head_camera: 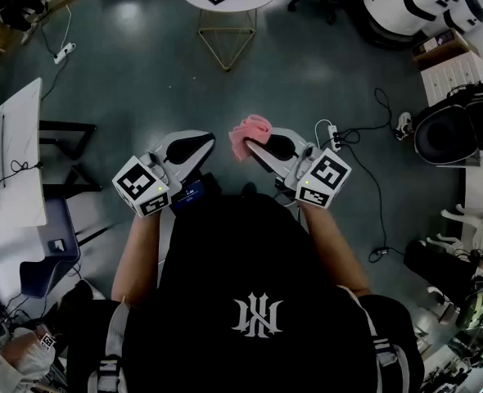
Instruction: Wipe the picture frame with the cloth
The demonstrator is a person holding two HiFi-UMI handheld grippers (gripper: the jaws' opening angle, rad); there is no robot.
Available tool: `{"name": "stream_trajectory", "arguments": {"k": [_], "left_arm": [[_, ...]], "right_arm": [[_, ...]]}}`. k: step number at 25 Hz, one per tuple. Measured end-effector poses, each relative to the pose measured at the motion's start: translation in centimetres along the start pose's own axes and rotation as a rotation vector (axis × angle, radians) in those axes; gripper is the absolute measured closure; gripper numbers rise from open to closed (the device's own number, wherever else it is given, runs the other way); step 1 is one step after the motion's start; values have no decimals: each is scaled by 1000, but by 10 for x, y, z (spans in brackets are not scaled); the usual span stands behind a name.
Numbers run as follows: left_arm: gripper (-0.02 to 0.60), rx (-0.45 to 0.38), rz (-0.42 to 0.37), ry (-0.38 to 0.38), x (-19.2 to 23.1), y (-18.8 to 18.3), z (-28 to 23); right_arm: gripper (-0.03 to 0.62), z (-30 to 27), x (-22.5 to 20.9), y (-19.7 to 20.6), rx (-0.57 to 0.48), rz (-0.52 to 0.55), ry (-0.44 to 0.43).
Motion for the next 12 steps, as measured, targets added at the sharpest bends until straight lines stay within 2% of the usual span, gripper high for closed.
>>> {"name": "stream_trajectory", "arguments": {"k": [6, 12], "left_arm": [[578, 4, -11, -21, -21, 1, -20], [578, 3, 12, -33, -40, 7, -34]], "right_arm": [[571, 29, -7, 0, 22, 2, 10], [574, 51, -10, 7, 8, -22, -26]]}}
Point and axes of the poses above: the fingertips, and each gripper's own axes: z backward along the fingers, x to its left, y out of its underside, the point moved 7 cm from there along z, backward along the fingers, and after that the axes turned 5 degrees about z, right-handed, at the moved point
